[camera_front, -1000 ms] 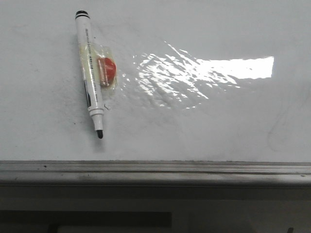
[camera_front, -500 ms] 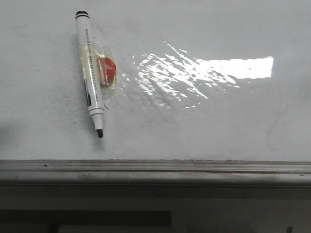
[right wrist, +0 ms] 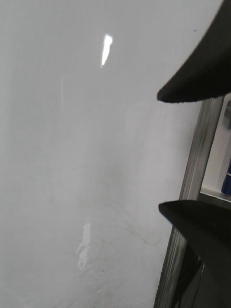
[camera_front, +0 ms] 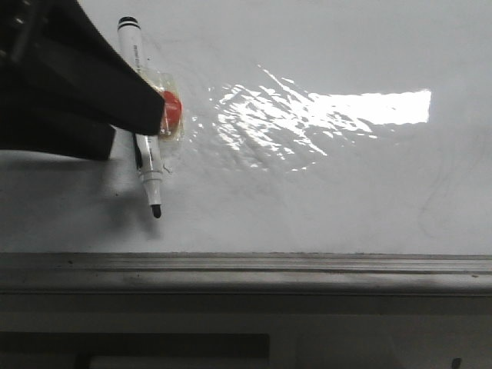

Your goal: Write number 9 on whiteboard

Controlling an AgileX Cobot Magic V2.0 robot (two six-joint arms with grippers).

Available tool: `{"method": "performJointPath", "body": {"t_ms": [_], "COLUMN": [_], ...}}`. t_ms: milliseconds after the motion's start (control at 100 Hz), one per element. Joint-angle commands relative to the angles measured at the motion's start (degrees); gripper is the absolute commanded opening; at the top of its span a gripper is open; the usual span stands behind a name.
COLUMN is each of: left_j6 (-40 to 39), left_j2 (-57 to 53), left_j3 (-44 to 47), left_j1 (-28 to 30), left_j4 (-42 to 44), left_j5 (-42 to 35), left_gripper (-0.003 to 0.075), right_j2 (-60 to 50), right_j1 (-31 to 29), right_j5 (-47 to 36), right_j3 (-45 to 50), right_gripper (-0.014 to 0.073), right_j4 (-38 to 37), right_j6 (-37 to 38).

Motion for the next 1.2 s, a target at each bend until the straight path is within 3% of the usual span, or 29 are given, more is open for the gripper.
{"method": "performJointPath", "body": {"t_ms": [0, 230, 300, 410, 510, 630, 750, 850, 990, 1190], "left_j6": [-0.50, -0.50, -0.50, 0.02, 4.76, 14.95, 25.99, 28.29, 28.29, 28.29], "left_j2": [2.21, 8.60, 9.63, 9.42, 7.25, 2.94, 0.07, -0.08, 0.16, 0.16], "left_j3": [-1.83, -2.02, -2.11, -2.23, -2.73, -3.90, -4.53, -4.53, -4.53, -4.53], "left_j1": [-1.55, -1.52, -1.52, -1.60, -3.15, -7.41, -11.99, -15.75, -20.50, -21.55], "left_j4": [-4.20, -7.65, -7.74, -7.77, -7.65, -6.46, -0.78, 8.53, 17.62, 18.59], "left_j5": [-4.49, -8.80, -8.98, -7.30, -6.19, -4.59, 0.41, 4.62, 3.49, -2.14], "left_gripper": [0.0368, 0.0341, 0.0253, -0.0015, -0.0020, -0.0020, -0.0020, -0.0020, -0.0020, -0.0020], "right_j2": [0.92, 0.92, 0.96, 0.96, 1.08, 1.34, 3.90, 8.91, 16.04, 25.74], "right_j1": [-0.34, -0.34, -0.34, -0.10, 1.16, 3.49, 6.17, 8.20, 12.32, 22.87], "right_j5": [-4.51, -4.81, -5.62, -8.01, -8.88, -9.00, -6.34, -2.05, -1.23, -1.74], "right_j3": [-1.76, -1.76, -1.76, -1.76, -2.58, -4.77, -7.55, -9.24, -9.85, -11.73], "right_gripper": [0.0387, 0.0387, 0.0387, 0.0387, 0.0387, 0.0387, 0.0387, 0.0388, 0.0389, 0.0389], "right_j4": [-0.05, 0.23, 0.51, 2.10, 3.04, 9.85, 25.68, 36.71, 44.08, 45.79], "right_j6": [-0.64, -0.64, -0.64, -0.75, -1.25, -13.93, -34.91, -49.19, -57.26, -62.21]}}
